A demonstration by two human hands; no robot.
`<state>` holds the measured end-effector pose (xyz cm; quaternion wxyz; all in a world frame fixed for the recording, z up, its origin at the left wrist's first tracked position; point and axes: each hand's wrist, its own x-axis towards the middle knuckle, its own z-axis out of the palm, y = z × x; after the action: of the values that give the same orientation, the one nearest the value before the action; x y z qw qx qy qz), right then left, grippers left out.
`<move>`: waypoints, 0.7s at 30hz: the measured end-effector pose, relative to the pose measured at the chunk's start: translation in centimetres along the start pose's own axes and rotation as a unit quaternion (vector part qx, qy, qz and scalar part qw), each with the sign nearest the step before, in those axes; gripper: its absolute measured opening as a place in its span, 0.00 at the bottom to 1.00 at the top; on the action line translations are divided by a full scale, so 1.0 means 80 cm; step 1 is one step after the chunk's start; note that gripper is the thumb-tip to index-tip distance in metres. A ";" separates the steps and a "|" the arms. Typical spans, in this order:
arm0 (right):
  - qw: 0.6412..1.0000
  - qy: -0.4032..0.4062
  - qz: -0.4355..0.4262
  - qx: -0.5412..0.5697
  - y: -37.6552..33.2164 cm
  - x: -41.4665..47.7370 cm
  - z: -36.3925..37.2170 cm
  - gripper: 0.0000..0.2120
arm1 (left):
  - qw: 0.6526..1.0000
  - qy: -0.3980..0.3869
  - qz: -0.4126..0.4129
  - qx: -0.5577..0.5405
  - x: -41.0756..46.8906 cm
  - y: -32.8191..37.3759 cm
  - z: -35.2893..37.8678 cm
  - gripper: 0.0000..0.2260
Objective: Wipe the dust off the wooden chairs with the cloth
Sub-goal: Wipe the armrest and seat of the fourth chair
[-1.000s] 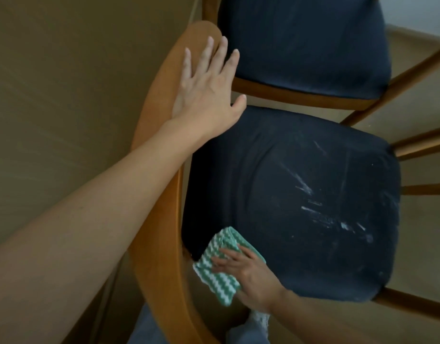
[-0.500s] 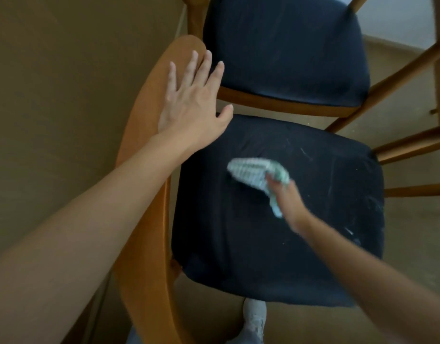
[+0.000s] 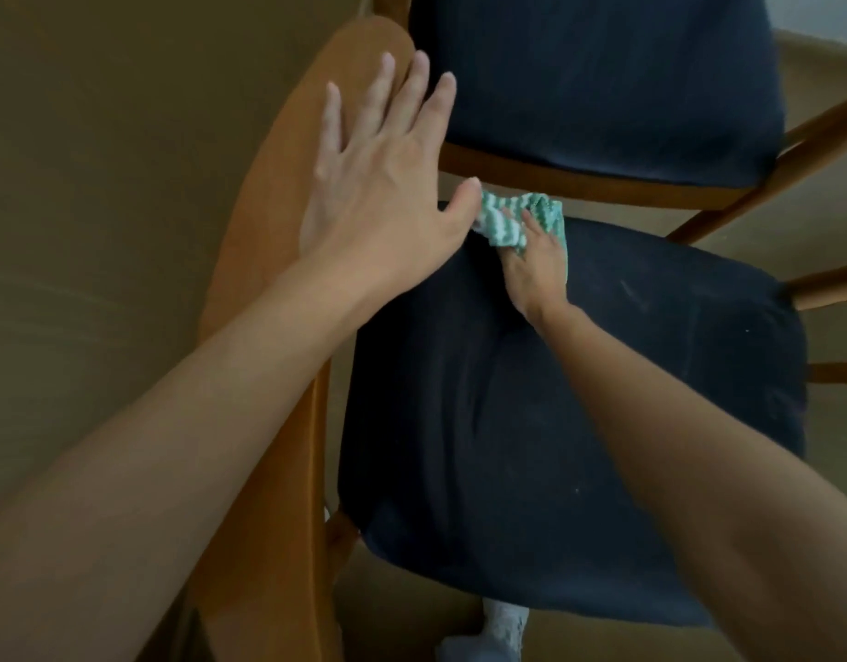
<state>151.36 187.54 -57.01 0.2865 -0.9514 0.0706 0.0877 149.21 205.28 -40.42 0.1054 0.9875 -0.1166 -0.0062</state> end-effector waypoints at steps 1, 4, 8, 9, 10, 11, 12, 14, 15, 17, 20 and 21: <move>1.000 -0.005 -0.021 0.011 -0.003 -0.013 0.007 0.24 | 1.000 0.001 0.000 0.000 0.000 0.000 0.000 0.30; 0.992 -0.052 -0.105 0.045 -0.014 -0.080 0.031 0.24 | 1.000 0.002 0.000 -0.007 0.000 0.000 0.000 0.29; 0.968 -0.129 -0.208 0.060 -0.022 -0.193 0.059 0.26 | 1.000 -0.001 0.004 -0.009 0.000 -0.001 0.000 0.29; 0.963 -0.144 -0.220 0.060 -0.021 -0.215 0.061 0.26 | 1.000 -0.003 0.006 -0.008 0.000 -0.002 0.000 0.29; 0.957 -0.168 -0.227 0.059 -0.019 -0.236 0.063 0.27 | 1.000 -0.005 0.007 -0.006 0.000 -0.002 0.000 0.29; 0.951 -0.200 -0.231 0.055 -0.017 -0.255 0.062 0.27 | 1.000 -0.007 0.008 -0.003 0.001 -0.002 0.000 0.29; 0.943 -0.225 -0.240 0.045 -0.013 -0.273 0.063 0.27 | 1.000 -0.009 0.007 0.000 0.001 -0.001 -0.001 0.29; 0.929 -0.265 -0.257 0.036 -0.001 -0.303 0.063 0.27 | 1.000 -0.013 0.005 0.004 0.002 -0.001 -0.001 0.29; 0.921 -0.282 -0.266 0.034 0.003 -0.317 0.061 0.27 | 1.000 -0.016 0.004 0.005 0.002 -0.001 -0.002 0.29; 0.905 -0.296 -0.305 -0.017 0.009 -0.336 0.052 0.25 | 1.000 -0.019 0.003 0.009 0.002 -0.001 -0.002 0.29; 0.899 -0.319 -0.295 -0.061 0.015 -0.348 0.042 0.24 | 1.000 -0.020 0.006 0.010 0.001 -0.001 -0.003 0.29; 0.905 -0.332 -0.265 -0.019 0.018 -0.348 0.040 0.26 | 1.000 -0.020 0.008 0.009 0.001 0.000 -0.004 0.29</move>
<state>123.57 190.48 -54.67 0.2881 -0.8561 -0.2849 0.3208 149.29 205.35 -40.11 0.0945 0.9872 -0.1263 -0.0239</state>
